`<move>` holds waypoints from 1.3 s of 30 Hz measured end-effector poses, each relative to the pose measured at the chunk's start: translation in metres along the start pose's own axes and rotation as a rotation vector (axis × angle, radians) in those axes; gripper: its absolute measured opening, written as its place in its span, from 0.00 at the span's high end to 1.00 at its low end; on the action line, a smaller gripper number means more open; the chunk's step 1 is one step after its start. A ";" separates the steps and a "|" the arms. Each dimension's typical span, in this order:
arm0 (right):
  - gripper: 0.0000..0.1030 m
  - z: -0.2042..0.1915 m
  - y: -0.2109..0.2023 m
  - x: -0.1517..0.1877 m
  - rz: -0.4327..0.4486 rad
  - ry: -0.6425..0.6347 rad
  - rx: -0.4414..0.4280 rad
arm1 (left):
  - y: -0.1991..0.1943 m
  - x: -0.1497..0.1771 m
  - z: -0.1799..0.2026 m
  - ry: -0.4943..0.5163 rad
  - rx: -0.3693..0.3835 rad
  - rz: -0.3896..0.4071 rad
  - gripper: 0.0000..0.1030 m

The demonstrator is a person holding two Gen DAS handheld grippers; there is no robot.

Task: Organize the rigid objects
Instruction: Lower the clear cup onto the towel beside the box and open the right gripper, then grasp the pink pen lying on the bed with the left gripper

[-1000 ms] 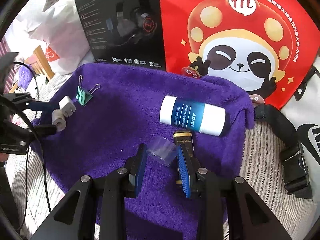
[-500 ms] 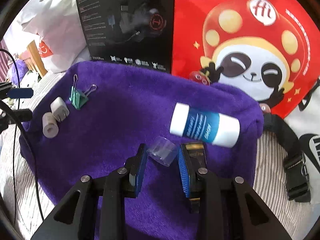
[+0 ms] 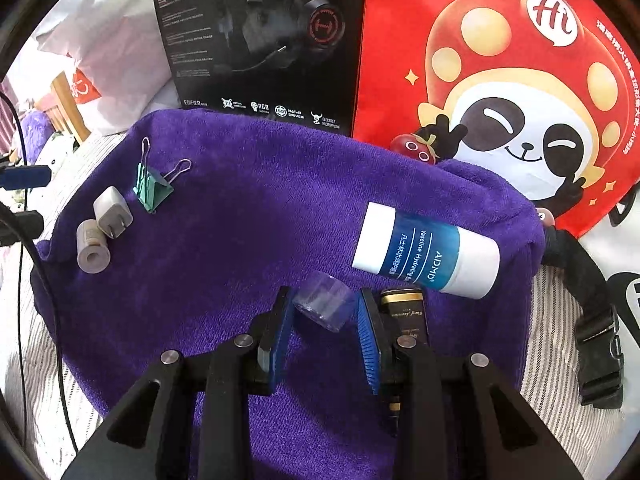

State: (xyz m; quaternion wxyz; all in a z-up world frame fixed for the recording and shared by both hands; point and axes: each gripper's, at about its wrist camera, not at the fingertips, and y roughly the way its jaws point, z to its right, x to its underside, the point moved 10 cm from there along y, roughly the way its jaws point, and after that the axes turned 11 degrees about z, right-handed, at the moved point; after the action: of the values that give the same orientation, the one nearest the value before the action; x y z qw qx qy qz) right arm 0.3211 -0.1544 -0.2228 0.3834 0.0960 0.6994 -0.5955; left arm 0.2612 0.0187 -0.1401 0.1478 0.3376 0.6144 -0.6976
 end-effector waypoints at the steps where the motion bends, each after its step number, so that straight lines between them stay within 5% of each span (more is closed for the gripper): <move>1: 0.63 0.000 0.002 -0.001 -0.002 0.002 -0.004 | -0.001 -0.001 0.000 -0.001 0.001 0.003 0.42; 4: 0.46 0.000 -0.001 0.005 -0.017 0.015 -0.022 | -0.006 -0.003 0.002 0.001 0.001 0.013 0.42; 20: 0.46 0.023 -0.097 0.053 0.047 0.127 0.027 | -0.030 -0.007 0.050 0.054 -0.003 0.056 0.42; 30: 0.46 0.034 -0.164 0.105 0.117 0.252 0.060 | -0.032 0.070 0.105 0.037 0.059 -0.016 0.42; 32: 0.46 0.031 -0.168 0.118 0.115 0.275 0.052 | -0.028 0.081 0.106 0.024 0.020 0.002 0.42; 39: 0.46 0.021 -0.179 0.154 0.093 0.318 0.038 | -0.022 0.104 0.130 -0.021 0.081 -0.024 0.42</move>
State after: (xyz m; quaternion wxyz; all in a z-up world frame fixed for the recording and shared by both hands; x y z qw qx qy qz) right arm 0.1185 -0.2718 -0.1871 0.2933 0.2284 0.7346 -0.5676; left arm 0.1346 -0.0798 -0.1889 0.1323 0.3287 0.5880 -0.7271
